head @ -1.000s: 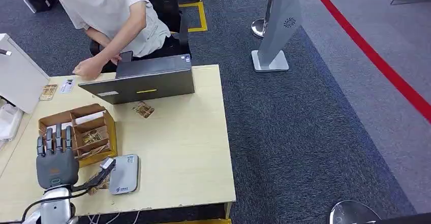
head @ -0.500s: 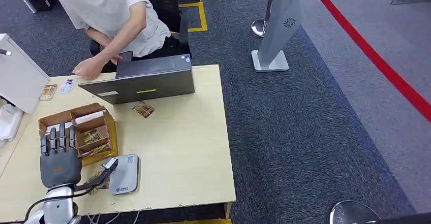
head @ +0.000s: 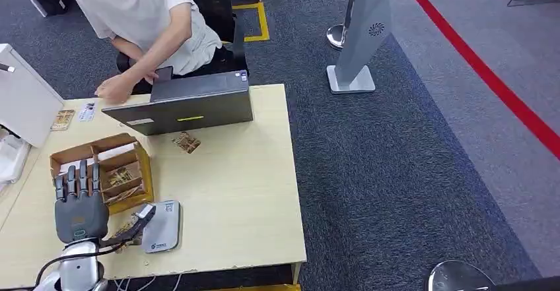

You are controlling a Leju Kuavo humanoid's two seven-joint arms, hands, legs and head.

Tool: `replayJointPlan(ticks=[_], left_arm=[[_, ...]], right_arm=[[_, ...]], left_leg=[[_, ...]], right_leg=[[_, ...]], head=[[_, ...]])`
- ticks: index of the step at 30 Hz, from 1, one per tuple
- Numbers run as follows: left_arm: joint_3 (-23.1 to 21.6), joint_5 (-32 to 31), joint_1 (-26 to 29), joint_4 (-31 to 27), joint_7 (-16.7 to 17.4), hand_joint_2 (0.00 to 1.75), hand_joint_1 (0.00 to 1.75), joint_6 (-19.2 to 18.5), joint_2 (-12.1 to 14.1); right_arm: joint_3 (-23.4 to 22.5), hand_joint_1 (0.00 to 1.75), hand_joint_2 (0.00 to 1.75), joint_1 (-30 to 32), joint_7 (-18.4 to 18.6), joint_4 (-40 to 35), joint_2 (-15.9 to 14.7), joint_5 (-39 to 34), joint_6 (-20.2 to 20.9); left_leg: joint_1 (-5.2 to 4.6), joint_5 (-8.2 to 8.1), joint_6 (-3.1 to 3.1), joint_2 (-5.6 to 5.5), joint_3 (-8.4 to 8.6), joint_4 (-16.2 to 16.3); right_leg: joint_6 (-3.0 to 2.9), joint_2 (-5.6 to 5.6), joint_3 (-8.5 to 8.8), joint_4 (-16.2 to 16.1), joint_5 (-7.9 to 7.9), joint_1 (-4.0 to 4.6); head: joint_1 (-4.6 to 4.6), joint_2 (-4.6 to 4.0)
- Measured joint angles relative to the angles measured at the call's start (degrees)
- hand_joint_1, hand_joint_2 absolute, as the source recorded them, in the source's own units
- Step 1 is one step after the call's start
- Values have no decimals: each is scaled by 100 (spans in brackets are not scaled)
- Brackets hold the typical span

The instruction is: Pass the card to the sensor for recognition and then transmit it.

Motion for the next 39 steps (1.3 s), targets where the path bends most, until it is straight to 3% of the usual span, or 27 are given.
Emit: replayJointPlan(ticks=[21, 39], left_arm=[[0, 0, -186, 225, -138, 175, 0, 20, -173], [0, 0, -218, 260, -179, 175, 0, 20, -155]], right_arm=[[4, 0, 0, -1, -2, 11, 0, 17, -24], [9, 0, 0, -1, -17, 26, 0, 15, -79]], left_leg=[[0, 0, 0, 0, 0, 0], [0, 0, 0, 0, 0, 0]], right_leg=[[0, 0, 0, 0, 0, 0], [0, 0, 0, 0, 0, 0]], head=[[0, 2], [0, 0]])
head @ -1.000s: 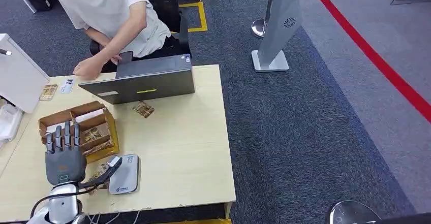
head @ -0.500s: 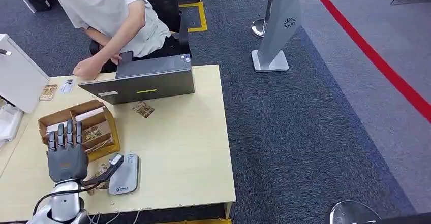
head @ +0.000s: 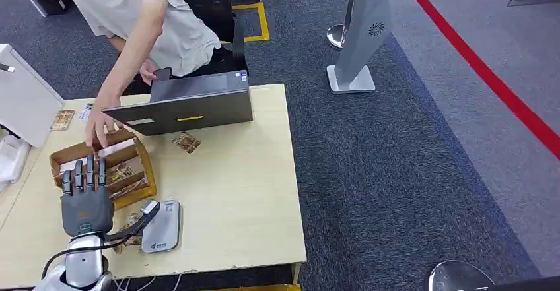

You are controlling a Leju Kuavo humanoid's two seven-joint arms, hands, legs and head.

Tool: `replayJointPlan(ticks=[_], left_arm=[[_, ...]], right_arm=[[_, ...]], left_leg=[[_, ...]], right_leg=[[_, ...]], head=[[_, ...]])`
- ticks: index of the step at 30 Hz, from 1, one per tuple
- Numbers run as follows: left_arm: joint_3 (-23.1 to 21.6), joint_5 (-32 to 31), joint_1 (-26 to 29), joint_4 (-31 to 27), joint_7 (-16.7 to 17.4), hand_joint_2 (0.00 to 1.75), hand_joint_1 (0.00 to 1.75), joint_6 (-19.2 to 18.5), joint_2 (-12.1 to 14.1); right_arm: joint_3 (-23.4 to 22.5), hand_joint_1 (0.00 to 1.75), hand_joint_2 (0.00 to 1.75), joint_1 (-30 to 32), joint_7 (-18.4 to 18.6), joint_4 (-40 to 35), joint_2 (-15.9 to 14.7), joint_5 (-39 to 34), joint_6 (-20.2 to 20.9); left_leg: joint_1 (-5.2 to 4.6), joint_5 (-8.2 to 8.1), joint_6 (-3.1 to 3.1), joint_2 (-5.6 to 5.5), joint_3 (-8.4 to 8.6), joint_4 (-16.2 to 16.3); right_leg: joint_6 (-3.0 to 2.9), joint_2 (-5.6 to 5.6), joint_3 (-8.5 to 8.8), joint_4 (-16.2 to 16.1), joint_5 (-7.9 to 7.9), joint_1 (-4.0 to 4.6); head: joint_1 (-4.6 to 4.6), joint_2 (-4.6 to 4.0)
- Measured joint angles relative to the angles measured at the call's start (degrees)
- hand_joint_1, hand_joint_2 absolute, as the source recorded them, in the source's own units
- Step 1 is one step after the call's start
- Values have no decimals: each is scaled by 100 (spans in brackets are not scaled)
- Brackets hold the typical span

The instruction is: Pass the card to the sensor for recognition and then transmit it.

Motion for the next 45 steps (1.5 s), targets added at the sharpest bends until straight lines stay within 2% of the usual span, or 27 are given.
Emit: replayJointPlan(ticks=[13, 17, 20, 25, 31, 37, 45], left_arm=[[0, 0, 5, 0, -17, 175, 0, 9, 26], [-2, 0, 57, -52, 96, 175, 0, -39, 98], [-28, 0, 192, -281, 186, 175, 0, -179, 217], [-79, -2, 522, -1034, 221, 175, 0, -617, 505], [-207, -2, 720, -1728, 223, 175, 0, -828, 697], [-369, -2, 752, -2162, 223, 175, 0, -946, 741], [-518, -2, 674, -2205, 223, 175, 0, -892, 697]], right_arm=[[4, 0, 0, 1, 0, 2, 0, -20, -15], [4, 0, 0, 1, -17, 20, 0, -57, -28], [4, 0, 0, 3, -50, 33, 0, -129, -33], [4, 0, 0, 4, -81, 68, 0, -194, -61], [4, 0, 0, 2, -109, 114, 0, -216, -127], [7, 0, 0, -12, -103, 177, -7, -105, -254], [9, 0, 0, -32, -50, 208, -9, 0, -380]], left_leg=[[0, 0, 0, 0, 0, 0], [0, 0, 0, 1, 0, 0], [1, 0, 0, 1, 0, 0], [1, 0, 0, 1, -1, 0], [0, 0, 0, 0, -1, 0], [0, 0, 0, 0, 1, 0], [0, 0, 0, 1, 2, 0]], right_leg=[[0, 0, 1, 0, 0, 0], [0, 1, 1, 0, 0, 0], [0, 1, 0, 1, -1, 0], [0, 1, -1, 0, -1, 0], [0, 0, 0, 0, -1, 0], [0, 0, 1, 0, 0, 0], [0, 0, 0, 0, 0, 0]], head=[[0, 0], [0, 0], [0, 0], [0, 0], [0, 0], [0, 0], [2, 0]])
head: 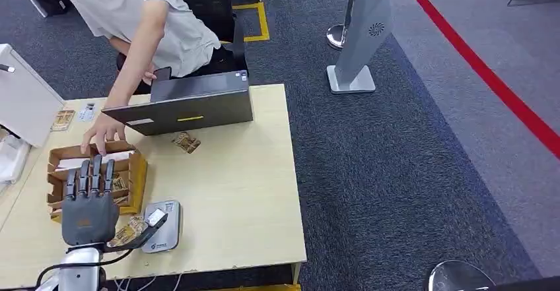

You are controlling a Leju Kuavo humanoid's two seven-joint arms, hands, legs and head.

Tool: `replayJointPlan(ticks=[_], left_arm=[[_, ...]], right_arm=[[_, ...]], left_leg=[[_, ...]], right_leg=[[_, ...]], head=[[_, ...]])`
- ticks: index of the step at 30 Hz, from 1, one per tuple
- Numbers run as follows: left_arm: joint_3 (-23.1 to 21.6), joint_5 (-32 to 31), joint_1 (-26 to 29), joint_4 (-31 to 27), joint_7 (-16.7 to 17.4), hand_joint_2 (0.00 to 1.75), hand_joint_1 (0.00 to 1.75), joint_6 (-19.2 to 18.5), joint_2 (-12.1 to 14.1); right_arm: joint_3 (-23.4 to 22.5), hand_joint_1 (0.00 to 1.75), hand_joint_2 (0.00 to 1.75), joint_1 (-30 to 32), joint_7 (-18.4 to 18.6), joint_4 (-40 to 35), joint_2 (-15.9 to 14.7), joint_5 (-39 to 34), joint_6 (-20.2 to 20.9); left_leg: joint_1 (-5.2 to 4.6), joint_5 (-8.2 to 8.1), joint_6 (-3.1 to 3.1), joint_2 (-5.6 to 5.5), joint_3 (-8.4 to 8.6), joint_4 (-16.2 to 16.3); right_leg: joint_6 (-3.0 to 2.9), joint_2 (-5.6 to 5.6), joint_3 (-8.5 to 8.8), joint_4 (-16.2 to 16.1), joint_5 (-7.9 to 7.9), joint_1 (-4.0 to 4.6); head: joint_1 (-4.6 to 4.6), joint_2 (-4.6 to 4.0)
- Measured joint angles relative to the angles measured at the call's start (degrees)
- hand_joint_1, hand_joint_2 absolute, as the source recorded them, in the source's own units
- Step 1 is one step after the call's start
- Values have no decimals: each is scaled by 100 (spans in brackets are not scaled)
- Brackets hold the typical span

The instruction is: Pass the card to the sensor for recognition and then transmit it.

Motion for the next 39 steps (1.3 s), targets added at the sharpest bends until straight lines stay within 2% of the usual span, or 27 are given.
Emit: replayJointPlan(ticks=[8, 11, 15, 18, 20, 23, 28, 33, 39], left_arm=[[-52, 0, -34, 2, -2, 175, 0, 35, -61], [-55, 0, -87, 74, -217, 175, 0, 103, -155], [-55, 0, -110, 157, -315, 175, 0, 136, -236], [15, 0, -155, 374, -766, 175, 0, 214, -437], [77, 2, -154, 525, -934, 175, 0, 227, -582], [445, 2, -138, 697, -1632, 175, 0, 157, -872], [1192, 15, -122, 953, -2298, 175, 0, -44, -1275], [1728, 15, -95, 1080, -2609, 175, 0, -160, -1579], [2072, 17, -73, 1154, -2693, 175, 0, -192, -1753]], right_arm=[[9, 0, 0, -8, 39, 18, 0, 66, -48], [22, 0, 0, -24, 94, 35, -2, 127, -79], [24, 0, 0, -31, 111, 50, -2, 140, -83], [46, 0, 0, -38, 11, 48, -2, 238, 4], [79, 0, 0, -39, 92, 48, -2, 238, 7], [85, 0, 0, -44, 184, 68, -2, 223, -96], [118, 0, 0, -47, 219, 79, -2, 234, -109], [122, 0, 0, -51, 240, 79, -2, 277, -105], [122, 0, 0, -54, 240, 81, -4, 293, -105]], left_leg=[[0, 0, 0, 0, 0, 0], [-1, 0, 0, -2, -1, 0], [-1, 0, 0, 2, 1, 0], [-1, 0, 0, -2, 1, 0], [-1, 0, 0, 0, 0, 0], [-1, 0, 0, -1, -1, 0], [-1, 0, 0, -1, -1, 0], [-1, 0, 0, -1, -1, 0], [-1, 0, 0, -2, -1, 0]], right_leg=[[0, 0, -1, 0, 0, 0], [0, -3, 1, 0, 0, 0], [0, 2, 0, 0, 1, 0], [1, -3, 2, 0, 0, -1], [0, 1, 1, 0, 1, -1], [1, -2, 1, 0, 0, -1], [1, 0, 0, 0, 0, -1], [0, 1, 0, 0, 0, -1], [1, 0, 1, 0, 0, -1]], head=[[0, 0], [0, 2], [0, 2], [2, 0], [-4, 2], [0, 0], [-2, 0], [-2, 0], [-2, 2]])
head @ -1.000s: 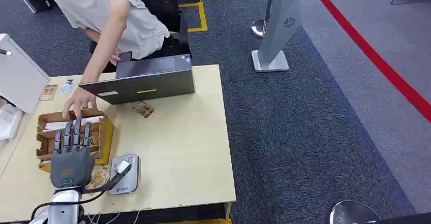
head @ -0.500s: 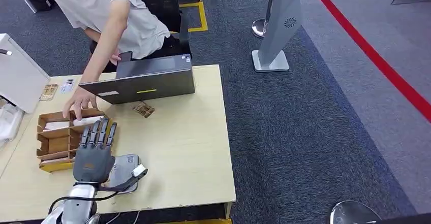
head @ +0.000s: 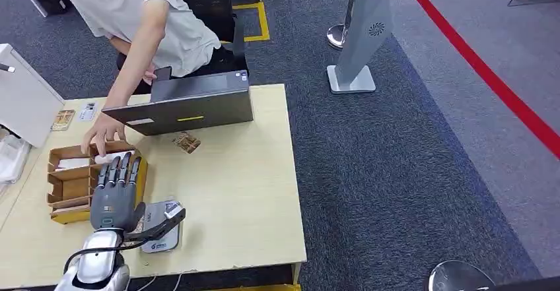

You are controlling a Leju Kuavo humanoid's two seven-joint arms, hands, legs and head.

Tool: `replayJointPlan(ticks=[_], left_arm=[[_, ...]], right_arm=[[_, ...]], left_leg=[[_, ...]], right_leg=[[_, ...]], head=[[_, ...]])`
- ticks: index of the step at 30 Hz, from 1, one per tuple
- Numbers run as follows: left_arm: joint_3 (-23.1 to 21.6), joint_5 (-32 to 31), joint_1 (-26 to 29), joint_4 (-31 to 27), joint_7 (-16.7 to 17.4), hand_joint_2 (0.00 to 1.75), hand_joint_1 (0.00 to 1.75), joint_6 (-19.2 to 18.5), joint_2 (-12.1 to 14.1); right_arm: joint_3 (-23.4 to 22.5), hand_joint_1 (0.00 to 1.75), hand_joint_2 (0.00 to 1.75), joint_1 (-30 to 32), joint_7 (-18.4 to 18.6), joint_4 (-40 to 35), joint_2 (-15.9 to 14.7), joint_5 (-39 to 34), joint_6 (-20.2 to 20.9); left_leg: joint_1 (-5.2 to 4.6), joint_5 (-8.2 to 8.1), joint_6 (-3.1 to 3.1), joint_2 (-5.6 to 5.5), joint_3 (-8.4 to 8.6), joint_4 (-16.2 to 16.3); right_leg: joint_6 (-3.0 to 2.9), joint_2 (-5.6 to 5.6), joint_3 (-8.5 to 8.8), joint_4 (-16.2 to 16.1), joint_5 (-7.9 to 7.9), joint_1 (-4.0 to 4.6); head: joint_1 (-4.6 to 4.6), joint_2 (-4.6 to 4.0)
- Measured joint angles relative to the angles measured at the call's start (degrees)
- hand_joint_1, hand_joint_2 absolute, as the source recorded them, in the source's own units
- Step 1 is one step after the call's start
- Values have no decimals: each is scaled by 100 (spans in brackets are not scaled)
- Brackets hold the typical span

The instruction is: Pass the card to the sensor for recognition and then transmit it.

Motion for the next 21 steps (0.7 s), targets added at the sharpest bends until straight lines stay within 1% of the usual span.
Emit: replayJointPlan(ticks=[5, 18, 19, 21], left_arm=[[98, 0, 3, 52, -7, 175, 0, -2, -72], [337, -11, 63, 96, -188, 175, 0, -17, -192], [330, -13, 113, 68, -100, 175, 0, 7, -194], [193, -13, 237, -122, 252, 175, 0, 15, -142]], right_arm=[[2, 0, 0, 0, 0, 0, 0, 0, 0], [7, 0, 0, -8, 41, 28, -4, 24, -33], [7, 0, 0, -9, -32, 33, -7, 28, -18], [7, 0, 0, -11, -133, 44, -15, 79, 46]], left_leg=[[0, 0, 0, 0, 0, 0], [0, 0, 0, 0, 0, 0], [0, 0, 0, 2, 1, 0], [0, 0, 0, 4, 1, 0]], right_leg=[[0, 0, 0, 0, 0, 0], [0, 0, 1, 0, 0, 0], [0, 3, 0, 0, 0, 0], [0, 8, -2, 0, 0, 0]], head=[[0, -2], [0, -2], [2, -2], [0, -2]])
